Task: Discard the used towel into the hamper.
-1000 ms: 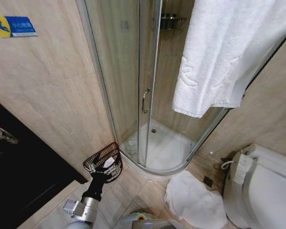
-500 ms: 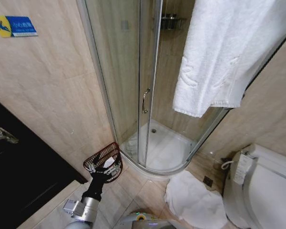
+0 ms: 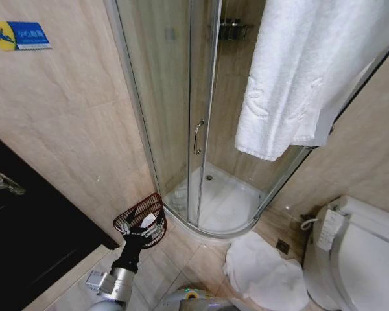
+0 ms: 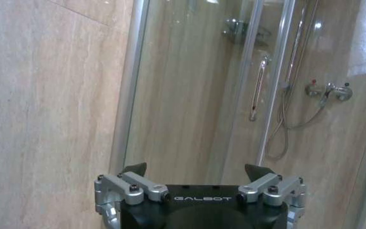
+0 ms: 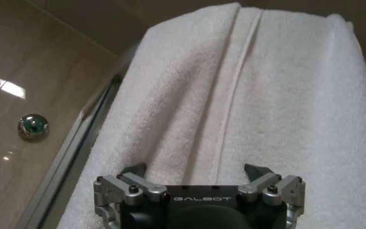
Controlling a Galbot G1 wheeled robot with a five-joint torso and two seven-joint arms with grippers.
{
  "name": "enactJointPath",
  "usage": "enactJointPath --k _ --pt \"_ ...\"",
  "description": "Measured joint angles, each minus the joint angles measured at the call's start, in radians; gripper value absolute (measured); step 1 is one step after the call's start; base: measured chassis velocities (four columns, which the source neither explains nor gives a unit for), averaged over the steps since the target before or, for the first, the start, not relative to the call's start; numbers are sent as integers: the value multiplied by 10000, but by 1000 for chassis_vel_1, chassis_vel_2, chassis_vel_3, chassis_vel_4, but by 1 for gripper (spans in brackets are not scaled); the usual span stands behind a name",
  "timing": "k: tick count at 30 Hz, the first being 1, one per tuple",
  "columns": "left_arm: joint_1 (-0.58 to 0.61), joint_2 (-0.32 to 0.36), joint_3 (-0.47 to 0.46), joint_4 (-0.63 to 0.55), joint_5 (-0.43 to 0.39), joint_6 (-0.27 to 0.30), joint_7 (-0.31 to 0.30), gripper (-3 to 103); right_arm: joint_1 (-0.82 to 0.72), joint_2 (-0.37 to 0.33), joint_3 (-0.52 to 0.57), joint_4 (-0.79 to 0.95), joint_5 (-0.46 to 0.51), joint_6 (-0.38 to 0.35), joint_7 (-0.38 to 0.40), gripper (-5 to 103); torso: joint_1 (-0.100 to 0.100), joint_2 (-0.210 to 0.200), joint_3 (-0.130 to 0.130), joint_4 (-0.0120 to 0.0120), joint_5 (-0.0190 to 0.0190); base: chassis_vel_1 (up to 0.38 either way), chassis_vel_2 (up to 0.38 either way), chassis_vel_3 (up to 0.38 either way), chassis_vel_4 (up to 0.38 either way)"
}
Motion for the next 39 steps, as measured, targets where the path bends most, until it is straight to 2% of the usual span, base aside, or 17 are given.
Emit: enactJointPath --k 5,10,13,19,21,25,33,38,39 --pt "0 1 0 0 0 0 0 100 -264 262 90 164 -43 -13 311 100 0 0 0 -1 1 0 0 0 0" --pt "0 1 0 1 0 0 0 100 -110 739 -382 547 -183 -85 626 100 0 0 0 0 6 0 0 0 0" --pt "0 1 0 0 0 0 0 100 277 1477 -983 1451 -176 -91 767 100 0 0 1 -2 5 0 0 0 0" --pt "0 0 0 0 0 0 0 100 781 2038 -1068 2788 -35 -88 1107 100 0 0 -1 -2 -2 0 0 0 0" --pt "0 0 0 0 0 0 0 100 934 2048 -949 3257 220 -103 1433 100 -1 2 -1 -1 -5 0 0 0 0" --pt "0 1 0 0 0 0 0 100 896 1973 -926 3408 299 -87 1564 100 -1 2 -1 -2 -4 0 0 0 0" --pt "0 1 0 0 0 0 0 100 565 1924 -1102 3517 3 -23 1674 100 0 2 0 -1 2 0 0 0 0" --pt "0 0 0 0 0 0 0 100 18 1566 -999 3039 -294 148 1558 100 0 2 0 -1 1 0 0 0 0" --pt "0 1 0 0 0 0 0 100 -362 1301 -814 2708 -420 236 1406 100 0 2 0 -2 0 0 0 0 0"
